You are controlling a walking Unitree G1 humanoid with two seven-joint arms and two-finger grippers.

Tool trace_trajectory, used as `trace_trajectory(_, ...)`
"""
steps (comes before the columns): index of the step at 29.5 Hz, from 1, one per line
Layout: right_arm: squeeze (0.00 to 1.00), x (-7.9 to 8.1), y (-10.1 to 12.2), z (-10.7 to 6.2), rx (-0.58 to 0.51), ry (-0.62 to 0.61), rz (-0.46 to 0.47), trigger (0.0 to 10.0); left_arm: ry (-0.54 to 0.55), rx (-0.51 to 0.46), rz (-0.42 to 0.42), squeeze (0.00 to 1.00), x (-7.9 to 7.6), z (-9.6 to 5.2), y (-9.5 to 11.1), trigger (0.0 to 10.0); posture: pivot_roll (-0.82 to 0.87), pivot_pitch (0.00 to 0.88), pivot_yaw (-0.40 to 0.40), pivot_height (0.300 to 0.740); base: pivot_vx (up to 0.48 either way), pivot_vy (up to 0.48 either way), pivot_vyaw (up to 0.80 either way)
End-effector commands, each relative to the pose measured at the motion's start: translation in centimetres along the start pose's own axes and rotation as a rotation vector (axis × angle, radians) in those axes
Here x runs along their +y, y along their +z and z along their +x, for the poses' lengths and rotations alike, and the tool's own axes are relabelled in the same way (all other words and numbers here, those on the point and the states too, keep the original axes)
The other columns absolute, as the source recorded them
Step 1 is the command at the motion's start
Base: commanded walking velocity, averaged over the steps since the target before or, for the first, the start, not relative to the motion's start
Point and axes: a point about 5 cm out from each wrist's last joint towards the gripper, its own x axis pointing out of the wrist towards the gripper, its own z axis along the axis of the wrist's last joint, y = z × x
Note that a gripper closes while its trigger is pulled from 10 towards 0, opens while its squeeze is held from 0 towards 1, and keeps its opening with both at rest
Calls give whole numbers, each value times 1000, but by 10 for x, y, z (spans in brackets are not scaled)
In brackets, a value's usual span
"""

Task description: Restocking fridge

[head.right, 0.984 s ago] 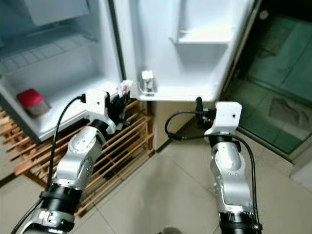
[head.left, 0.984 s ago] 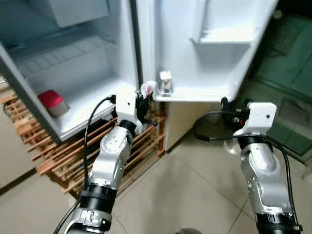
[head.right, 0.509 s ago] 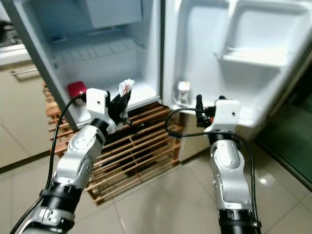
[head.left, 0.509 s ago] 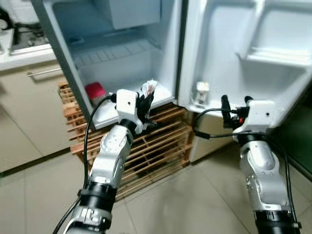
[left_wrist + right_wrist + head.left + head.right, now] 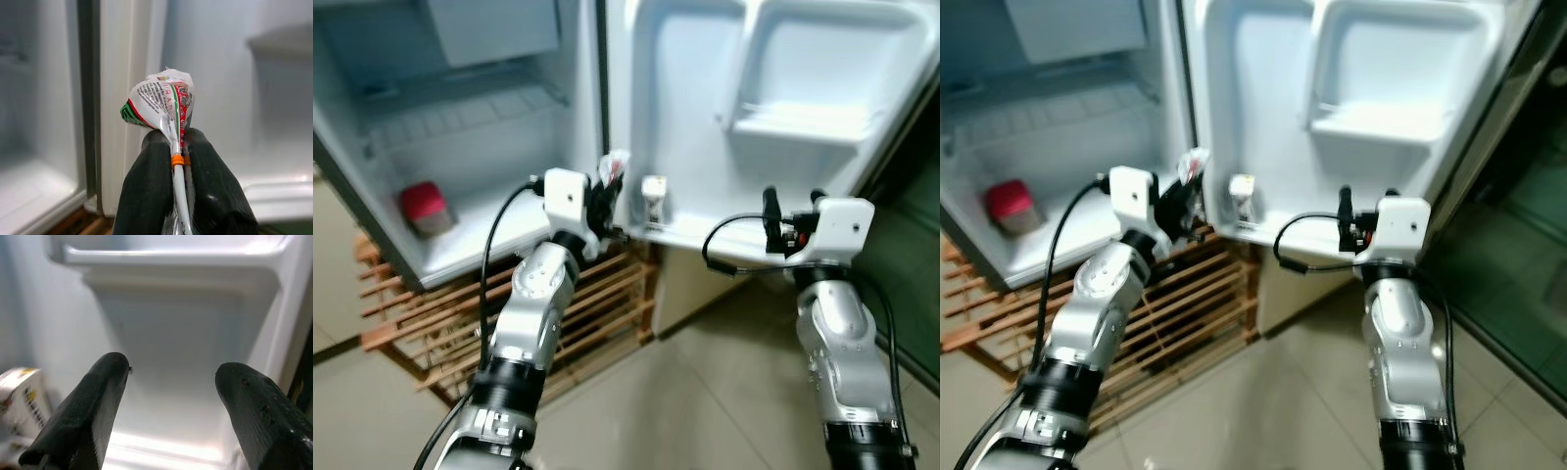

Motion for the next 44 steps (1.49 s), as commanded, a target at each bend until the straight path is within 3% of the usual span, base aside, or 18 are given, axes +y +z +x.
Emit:
trace_trajectory(1, 0, -5, 3, 1, -13, -11, -14, 10000, -17, -15, 7, 0, -2, 3, 5, 10000, -139, 0, 28, 740, 0, 0, -738)
trace_trajectory(9, 0, -5, 6, 1, -35, -1, -16, 10000, 21, 3, 71, 0, 5, 8, 5, 10000, -140, 0, 24, 740, 0, 0, -277)
trace_trajectory(23, 0, -7, 5, -8, -24, 1, -30, 10000, -3, -15, 94, 0, 0, 13, 8, 10000, -161, 0, 17, 740, 0, 0, -237)
trace_trajectory(28, 0, -8, 4, -15, -8, 6, -35, 10000, -69, -7, 151, 0, -6, 19, 10, 10000, -176, 0, 10, 740, 0, 0, 0)
trace_trajectory(33, 0, -9, 6, -24, 2, 6, -39, 10000, -126, 6, 151, 0, -13, 27, 12, 10000, -207, 0, 20, 740, 0, 0, 0)
trace_trajectory(35, 0, -9, 8, -28, -2, 6, -37, 10000, -101, 12, 77, 0, -10, 25, 11, 10000, -230, 0, 30, 740, 0, 0, 0)
trace_trajectory(39, 0, -12, 9, -32, -9, -21, -26, 10000, -101, -3, 4, 0, -11, 17, 10, 10000, -239, 0, 39, 740, 0, 0, 0)
trace_trajectory(41, 0, -15, 11, -35, -21, -50, -12, 10000, -141, -31, -59, 0, -21, 4, 13, 10000, -236, 0, 44, 740, 0, 0, 0)
trace_trajectory(44, 0, -16, 12, -38, -26, -66, -7, 10000, -158, -41, -68, 0, -26, -5, 14, 10000, -224, 0, 45, 740, 0, 0, 0)
